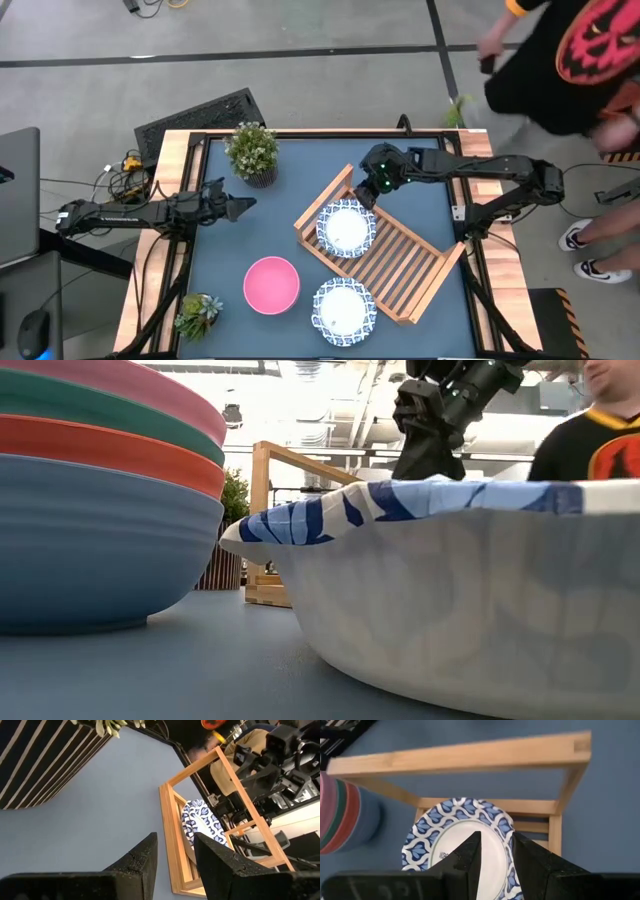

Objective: Place and stack bowls onto a shelf
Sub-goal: Stack the blue patterned bowl on the top of the blue patterned bowl on the shelf

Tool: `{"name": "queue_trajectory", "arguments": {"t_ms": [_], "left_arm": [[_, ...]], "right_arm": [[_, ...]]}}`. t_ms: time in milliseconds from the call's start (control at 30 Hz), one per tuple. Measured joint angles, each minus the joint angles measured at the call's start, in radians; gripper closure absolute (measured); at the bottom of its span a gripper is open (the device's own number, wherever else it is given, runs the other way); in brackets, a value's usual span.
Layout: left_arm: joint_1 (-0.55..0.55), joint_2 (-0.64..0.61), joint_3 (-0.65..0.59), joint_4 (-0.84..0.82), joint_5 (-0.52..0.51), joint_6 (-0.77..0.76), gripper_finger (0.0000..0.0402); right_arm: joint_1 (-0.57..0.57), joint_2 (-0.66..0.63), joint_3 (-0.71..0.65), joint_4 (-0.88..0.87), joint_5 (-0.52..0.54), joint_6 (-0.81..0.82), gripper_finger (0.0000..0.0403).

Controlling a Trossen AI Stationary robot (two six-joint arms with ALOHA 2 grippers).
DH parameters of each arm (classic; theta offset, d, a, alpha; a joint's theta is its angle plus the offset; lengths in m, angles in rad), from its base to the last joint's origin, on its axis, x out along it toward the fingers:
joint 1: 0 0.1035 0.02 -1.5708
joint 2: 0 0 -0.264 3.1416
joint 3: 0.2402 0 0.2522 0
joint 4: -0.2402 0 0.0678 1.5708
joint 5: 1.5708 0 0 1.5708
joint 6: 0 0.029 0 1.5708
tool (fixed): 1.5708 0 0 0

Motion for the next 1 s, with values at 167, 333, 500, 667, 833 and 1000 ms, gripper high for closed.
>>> {"name": "queue_trajectory", "arguments": {"t_ms": [167, 333, 500, 667, 833, 1000], "left_arm": [[0.0, 0.0, 0.0, 0.034, 0.001, -0.002, 0.0289], [0.0, 0.0, 0.0, 0.103, 0.009, -0.003, 0.0289], [0.0, 0.0, 0.0, 0.195, 0.065, -0.003, 0.0289], [0.0, 0.0, 0.0, 0.326, 0.133, -0.003, 0.0289], [0.0, 0.0, 0.0, 0.445, 0.174, -0.002, 0.0289], [0.0, 0.0, 0.0, 0.496, 0.19, -0.002, 0.0289]], "right_arm": [[0.003, 0.0, 0.08, -0.093, -0.001, -0.035, 0.027], [0.041, 0.0, 0.169, -0.175, -0.004, -0.068, 0.027], [0.112, 0.0, 0.247, -0.197, -0.004, -0.073, 0.027], [0.23, -0.001, 0.28, -0.196, -0.004, -0.069, 0.027], [0.373, -0.001, 0.281, -0.196, -0.004, 0.007, 0.027], [0.543, 0.004, 0.281, -0.186, 0.063, 0.119, 0.027]]}}
